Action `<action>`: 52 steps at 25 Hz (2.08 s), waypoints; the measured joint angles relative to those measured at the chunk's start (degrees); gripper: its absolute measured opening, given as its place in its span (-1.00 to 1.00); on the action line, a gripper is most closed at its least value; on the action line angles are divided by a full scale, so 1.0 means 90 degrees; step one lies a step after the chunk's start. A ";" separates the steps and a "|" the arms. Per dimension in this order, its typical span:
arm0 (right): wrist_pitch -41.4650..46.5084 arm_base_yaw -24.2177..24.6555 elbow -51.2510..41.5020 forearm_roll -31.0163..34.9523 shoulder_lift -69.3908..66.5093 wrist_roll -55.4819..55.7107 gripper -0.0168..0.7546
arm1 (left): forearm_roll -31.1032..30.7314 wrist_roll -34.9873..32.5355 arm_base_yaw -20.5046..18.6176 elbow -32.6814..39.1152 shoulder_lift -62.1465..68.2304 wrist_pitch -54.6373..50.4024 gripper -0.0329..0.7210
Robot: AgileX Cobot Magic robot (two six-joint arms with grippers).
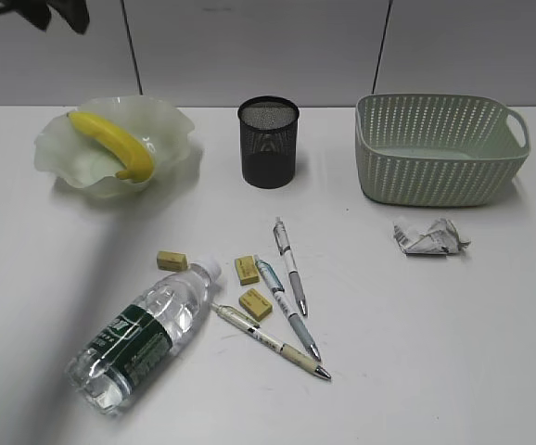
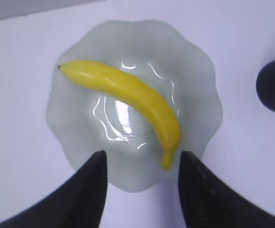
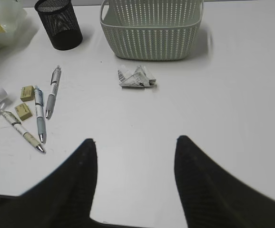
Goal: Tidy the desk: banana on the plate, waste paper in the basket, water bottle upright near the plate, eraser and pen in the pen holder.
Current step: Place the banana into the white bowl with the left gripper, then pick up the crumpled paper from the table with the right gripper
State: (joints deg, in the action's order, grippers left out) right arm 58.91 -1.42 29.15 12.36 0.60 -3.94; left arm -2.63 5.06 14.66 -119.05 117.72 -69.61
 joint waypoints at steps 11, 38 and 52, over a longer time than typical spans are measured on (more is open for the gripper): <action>0.0000 0.0000 0.0000 0.0000 0.0000 0.0000 0.13 | -0.0074 -0.0014 0.0000 0.2766 -0.3353 0.0007 0.03; -0.0949 -0.0014 0.0443 0.0282 -0.1824 -0.1258 0.13 | 0.0250 -0.0020 0.0000 0.9778 -1.3093 0.1016 -0.19; -0.0603 -0.1356 0.2923 0.0175 -0.7748 -0.1809 0.62 | 0.0230 -0.0056 0.0000 0.9801 -1.3112 0.1016 -0.21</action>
State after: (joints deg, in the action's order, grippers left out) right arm 53.48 -13.62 55.45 13.94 -69.13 -20.22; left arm -0.56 4.56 14.66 -30.84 -0.29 -60.46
